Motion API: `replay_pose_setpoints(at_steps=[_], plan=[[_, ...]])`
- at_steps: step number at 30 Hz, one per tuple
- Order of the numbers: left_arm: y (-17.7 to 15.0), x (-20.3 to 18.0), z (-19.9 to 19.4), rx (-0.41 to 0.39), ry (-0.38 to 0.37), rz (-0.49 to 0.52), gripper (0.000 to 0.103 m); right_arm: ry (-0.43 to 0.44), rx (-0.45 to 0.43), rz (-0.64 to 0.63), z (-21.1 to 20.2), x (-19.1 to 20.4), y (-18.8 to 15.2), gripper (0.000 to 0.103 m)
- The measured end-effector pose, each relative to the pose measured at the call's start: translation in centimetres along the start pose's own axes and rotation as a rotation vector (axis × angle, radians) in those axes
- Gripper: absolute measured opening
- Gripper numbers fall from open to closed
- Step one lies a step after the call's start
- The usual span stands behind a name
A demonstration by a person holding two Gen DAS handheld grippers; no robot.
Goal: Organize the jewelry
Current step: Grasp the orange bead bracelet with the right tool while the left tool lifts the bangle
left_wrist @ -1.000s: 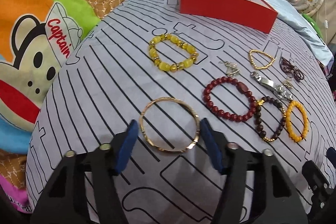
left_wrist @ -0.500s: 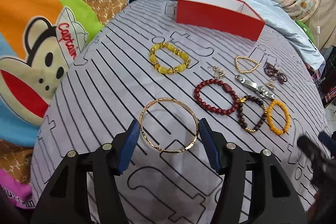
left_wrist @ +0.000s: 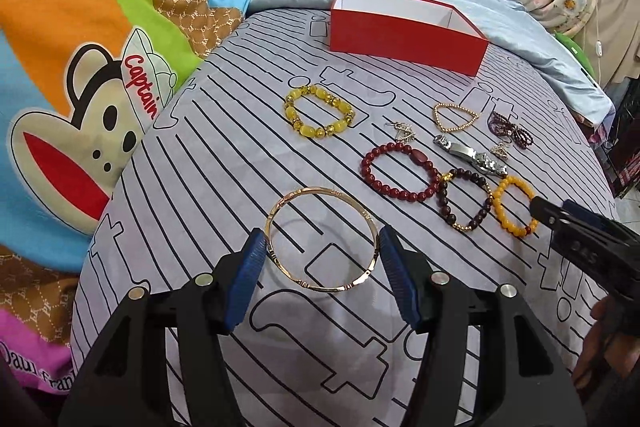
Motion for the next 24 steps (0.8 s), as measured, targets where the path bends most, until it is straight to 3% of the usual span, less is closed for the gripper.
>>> replay_pose_setpoints(at_steps=[4,7,10,11,18,24], plan=[[-0.1,-0.1,0.1,0.002,0.003,0.002,0.057,0.002,0.015,-0.016,0.9,0.4,-0.2,0.035],[-0.2,0.0,0.1,0.004,0.002,-0.004,0.057,-0.012,-0.009,-0.033,1.0,0.5,-0.2,0.031],[-0.2,0.1,0.2,0.008,0.002,-0.007,0.057,-0.001,-0.017,-0.048,1.0,0.6,-0.2,0.011],[-0.2,0.2,0.2,0.008,0.002,-0.008,0.057,0.004,-0.015,-0.048,0.9,0.7,-0.2,0.008],[0.9,0.6,-0.5,-0.008,-0.007,-0.014,0.057,0.078,-0.023,0.001,-0.7,-0.2,0.8,0.006],[4.8,0.0,-1.6,-0.045,-0.035,0.019,0.057,0.134,-0.133,-0.020,-5.1,-0.2,5.8,0.006]])
Point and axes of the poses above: each gripper's, at about its wrist camera, not at the fingertips, and z roughly the way its jaws point, x to its left, y to its top, the point moved 2 cm from there along z, roughly the way its jaws point, and after that the axes turned 9 degrees about -y, right-handed, at the moved point
